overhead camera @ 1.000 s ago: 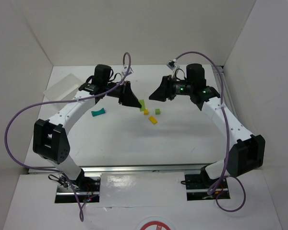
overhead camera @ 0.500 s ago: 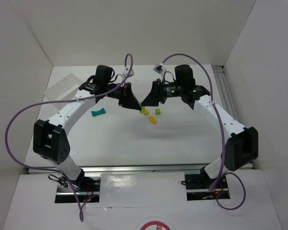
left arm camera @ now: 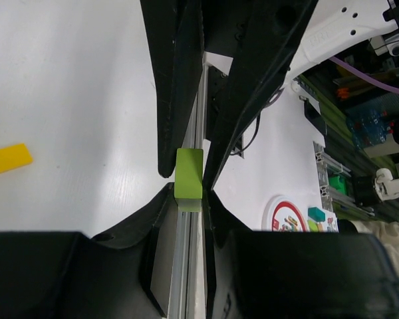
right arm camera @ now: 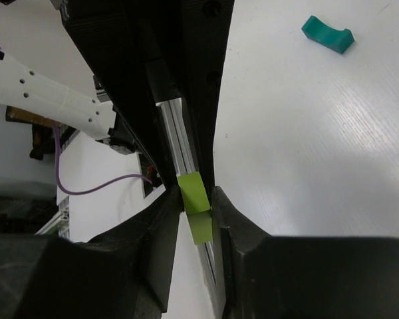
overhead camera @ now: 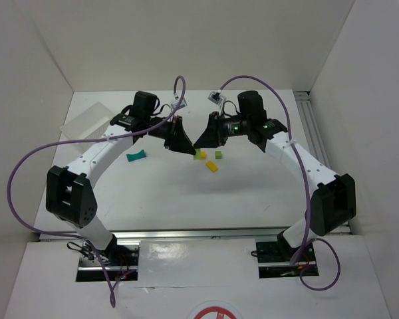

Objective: Build the wood block tower

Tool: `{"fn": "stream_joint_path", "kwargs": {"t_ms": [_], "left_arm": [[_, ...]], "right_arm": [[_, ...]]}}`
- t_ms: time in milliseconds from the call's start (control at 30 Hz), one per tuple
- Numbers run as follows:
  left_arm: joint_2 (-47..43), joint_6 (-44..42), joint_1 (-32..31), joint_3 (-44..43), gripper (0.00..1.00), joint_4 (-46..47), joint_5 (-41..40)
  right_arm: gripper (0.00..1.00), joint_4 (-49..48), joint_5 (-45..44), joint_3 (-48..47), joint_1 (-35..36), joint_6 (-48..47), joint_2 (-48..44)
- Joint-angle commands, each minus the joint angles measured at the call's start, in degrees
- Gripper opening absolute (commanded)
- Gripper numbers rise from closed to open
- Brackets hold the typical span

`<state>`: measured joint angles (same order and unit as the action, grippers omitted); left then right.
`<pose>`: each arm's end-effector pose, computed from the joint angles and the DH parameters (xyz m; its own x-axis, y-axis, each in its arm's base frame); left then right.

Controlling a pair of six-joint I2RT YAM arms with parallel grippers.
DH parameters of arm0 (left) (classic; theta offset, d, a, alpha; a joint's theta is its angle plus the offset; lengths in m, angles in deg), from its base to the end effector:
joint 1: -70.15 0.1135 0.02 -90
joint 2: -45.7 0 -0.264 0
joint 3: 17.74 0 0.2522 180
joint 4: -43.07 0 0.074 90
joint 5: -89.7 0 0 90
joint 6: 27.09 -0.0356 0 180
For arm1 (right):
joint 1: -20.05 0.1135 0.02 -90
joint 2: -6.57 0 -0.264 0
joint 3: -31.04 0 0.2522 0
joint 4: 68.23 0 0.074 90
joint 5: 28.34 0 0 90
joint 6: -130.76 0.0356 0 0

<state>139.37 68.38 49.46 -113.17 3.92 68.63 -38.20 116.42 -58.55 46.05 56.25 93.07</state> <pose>0.3231 -0.1575 0.3320 -0.6437 0.2065 -0.7369 0.7627 0.0945 -0.6398 0.2928 0.1752 0.3478 -0.6347 -0.1381 -0.7603 -0.7657 0.2452 0.5947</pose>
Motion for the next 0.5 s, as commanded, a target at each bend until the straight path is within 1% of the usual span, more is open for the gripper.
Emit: {"fn": "stream_joint_path", "kwargs": {"t_ms": [0,33,167,233,333,367,400,467], "left_arm": [[-0.59,-2.31,-0.23,-2.53,0.0,0.34,0.77],[-0.59,-2.31,-0.23,-2.53,0.0,0.34,0.77],[-0.59,-2.31,-0.23,-2.53,0.0,0.34,0.77],[-0.59,-2.31,-0.23,-2.53,0.0,-0.18,0.25],[-0.06,-2.83,-0.23,-3.23,0.0,-1.41,-0.46],[0.54,-2.84,-0.23,-3.76,0.05,-1.42,-1.16],[0.55,-2.84,-0.23,-3.76,0.13,-2.2,-1.16],[1.07,-2.84,-0.23,-3.76,0.16,-2.73,-1.68]], "right_arm": [[0.31,-1.77,1.31,-2.57,0.81,-0.9,0.07],[0.26,-1.16,1.31,-2.57,0.81,-1.42,0.07],[0.13,0.6,-1.05,-2.57,0.81,-2.04,-0.45],[0.12,0.6,-2.64,-2.57,0.81,-2.04,-0.98],[0.1,1.47,-7.55,-2.57,0.81,-2.04,-1.6],[0.1,2.18,-10.61,-2.57,0.81,-2.04,-2.12],[0.1,2.18,-11.95,-3.09,0.81,-2.04,-2.12],[0.09,2.71,-15.89,-3.09,0.81,-1.34,-2.65]]}}
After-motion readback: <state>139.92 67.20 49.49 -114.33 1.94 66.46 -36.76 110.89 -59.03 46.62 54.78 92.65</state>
